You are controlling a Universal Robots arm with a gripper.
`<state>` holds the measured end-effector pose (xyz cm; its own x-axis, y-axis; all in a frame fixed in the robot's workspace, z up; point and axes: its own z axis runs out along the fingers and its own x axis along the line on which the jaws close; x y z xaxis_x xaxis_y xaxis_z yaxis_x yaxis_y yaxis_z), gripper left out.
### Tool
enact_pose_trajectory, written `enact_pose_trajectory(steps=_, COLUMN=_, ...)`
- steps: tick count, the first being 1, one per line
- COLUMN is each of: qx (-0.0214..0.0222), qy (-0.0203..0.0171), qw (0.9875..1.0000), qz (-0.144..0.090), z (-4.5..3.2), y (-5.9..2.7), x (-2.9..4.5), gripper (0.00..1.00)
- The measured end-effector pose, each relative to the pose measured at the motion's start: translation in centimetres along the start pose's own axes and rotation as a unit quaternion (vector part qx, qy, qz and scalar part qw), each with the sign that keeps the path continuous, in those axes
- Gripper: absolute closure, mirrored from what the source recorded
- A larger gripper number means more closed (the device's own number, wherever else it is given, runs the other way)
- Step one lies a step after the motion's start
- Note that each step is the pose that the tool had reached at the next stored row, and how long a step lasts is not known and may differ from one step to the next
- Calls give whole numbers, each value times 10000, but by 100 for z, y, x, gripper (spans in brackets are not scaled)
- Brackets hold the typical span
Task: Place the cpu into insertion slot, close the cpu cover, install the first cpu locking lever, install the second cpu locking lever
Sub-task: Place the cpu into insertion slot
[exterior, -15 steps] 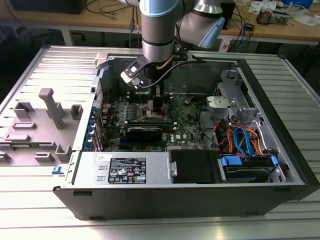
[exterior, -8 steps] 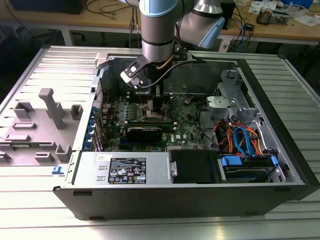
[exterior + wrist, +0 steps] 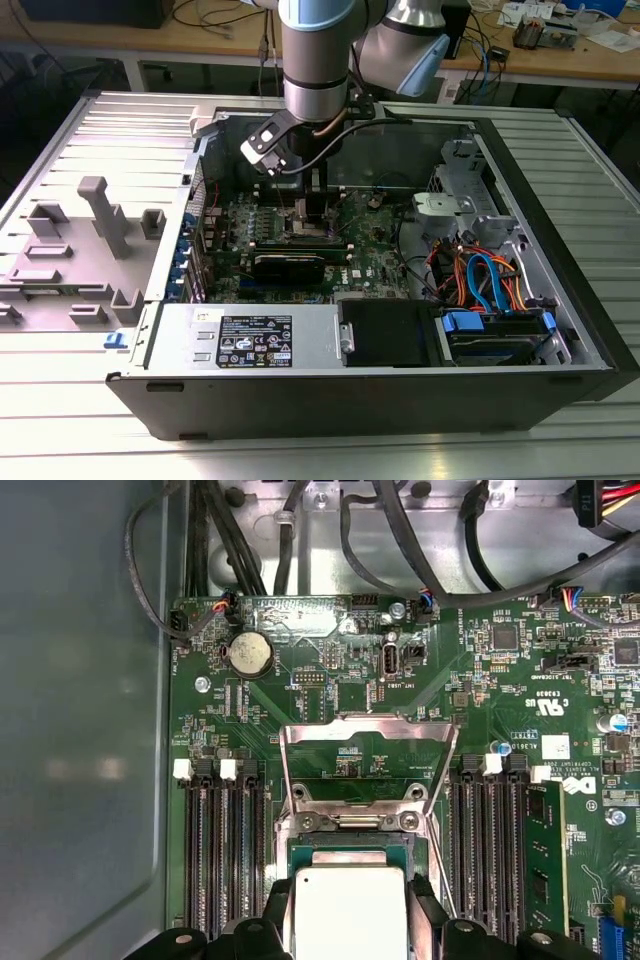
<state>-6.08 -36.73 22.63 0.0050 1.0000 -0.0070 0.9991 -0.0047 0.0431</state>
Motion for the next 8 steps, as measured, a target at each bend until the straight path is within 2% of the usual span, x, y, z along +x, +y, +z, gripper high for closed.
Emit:
enact_pose_trajectory(steps=3, qx=1, qy=-10, qw=10000, qz=2, z=20, y=-1, x=0, gripper=45)
enact_pose_trajectory(steps=5, qx=-1, qy=-11, qw=10000, qz=1, z=-22, y=0, x=0, gripper=45)
enact_pose_trajectory(steps=8, qx=-1, qy=-22, qw=10000, qz=1, z=-22, y=0, x=-11, gripper=45)
